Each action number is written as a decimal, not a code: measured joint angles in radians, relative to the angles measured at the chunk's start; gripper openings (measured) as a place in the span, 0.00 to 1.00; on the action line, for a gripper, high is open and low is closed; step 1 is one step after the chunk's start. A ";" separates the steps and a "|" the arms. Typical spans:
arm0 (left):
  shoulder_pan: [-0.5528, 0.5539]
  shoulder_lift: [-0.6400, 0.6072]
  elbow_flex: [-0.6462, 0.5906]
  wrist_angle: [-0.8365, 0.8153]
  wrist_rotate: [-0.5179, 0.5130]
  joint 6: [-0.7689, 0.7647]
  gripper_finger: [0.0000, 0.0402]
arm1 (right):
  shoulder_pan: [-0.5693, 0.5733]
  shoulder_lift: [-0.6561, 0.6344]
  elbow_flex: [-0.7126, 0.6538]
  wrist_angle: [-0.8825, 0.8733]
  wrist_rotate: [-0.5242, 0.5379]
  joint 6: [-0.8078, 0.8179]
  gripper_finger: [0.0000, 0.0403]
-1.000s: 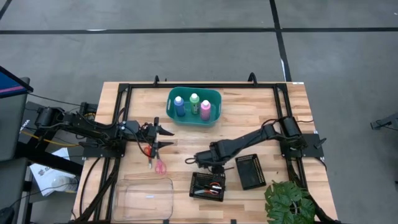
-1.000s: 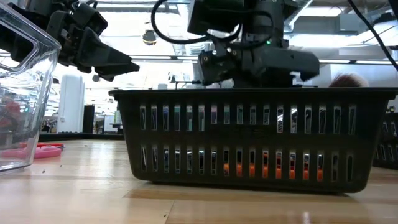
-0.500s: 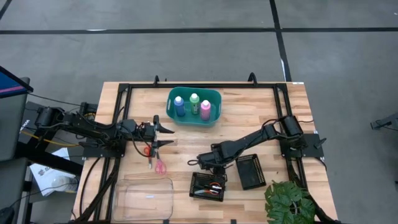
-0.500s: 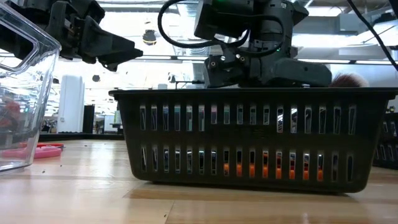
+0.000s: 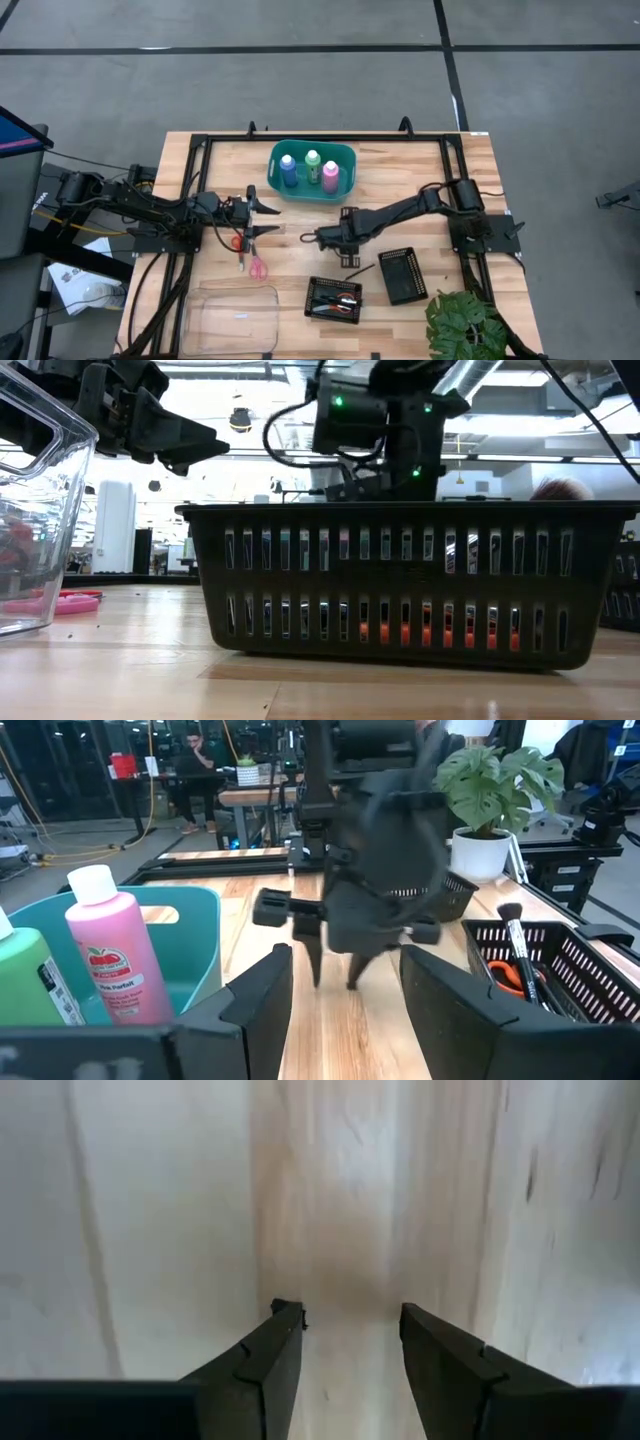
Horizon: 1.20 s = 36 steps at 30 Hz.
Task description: Pick & Place Paint Supplies
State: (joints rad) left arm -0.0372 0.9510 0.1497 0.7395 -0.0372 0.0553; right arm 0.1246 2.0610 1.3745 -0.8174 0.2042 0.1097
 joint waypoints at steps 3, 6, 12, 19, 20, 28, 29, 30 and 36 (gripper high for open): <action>0.000 0.000 0.000 0.000 0.000 0.000 0.44 | 0.002 -0.028 -0.006 -0.037 -0.086 -0.005 0.39; 0.000 0.000 0.000 -0.007 0.000 0.000 0.44 | 0.041 -0.059 -0.006 -0.072 -0.117 -0.004 0.39; 0.000 0.000 0.000 -0.018 0.000 0.000 0.44 | 0.129 -0.069 -0.016 -0.083 -0.175 0.027 0.39; 0.000 0.000 0.000 -0.018 0.000 0.000 0.44 | 0.185 -0.068 -0.044 -0.107 -0.174 0.091 0.39; 0.000 0.000 0.000 -0.018 0.000 0.000 0.44 | 0.189 -0.068 -0.044 -0.113 -0.174 0.092 0.39; 0.000 0.000 0.000 -0.017 0.000 0.000 0.44 | 0.222 -0.074 -0.092 -0.039 -0.208 0.071 0.39; 0.000 0.000 0.000 -0.017 0.000 -0.003 0.44 | 0.222 -0.078 -0.106 -0.025 -0.211 0.074 0.39; 0.000 0.000 0.000 -0.017 0.000 -0.006 0.44 | 0.222 -0.079 -0.120 -0.015 -0.208 0.077 0.39; 0.000 0.000 0.000 -0.017 0.000 -0.007 0.44 | 0.196 -0.083 -0.169 0.035 -0.171 0.099 0.38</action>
State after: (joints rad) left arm -0.0372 0.9508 0.1497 0.7223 -0.0372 0.0483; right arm 0.3203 1.9781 1.2059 -0.7821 0.0331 0.2084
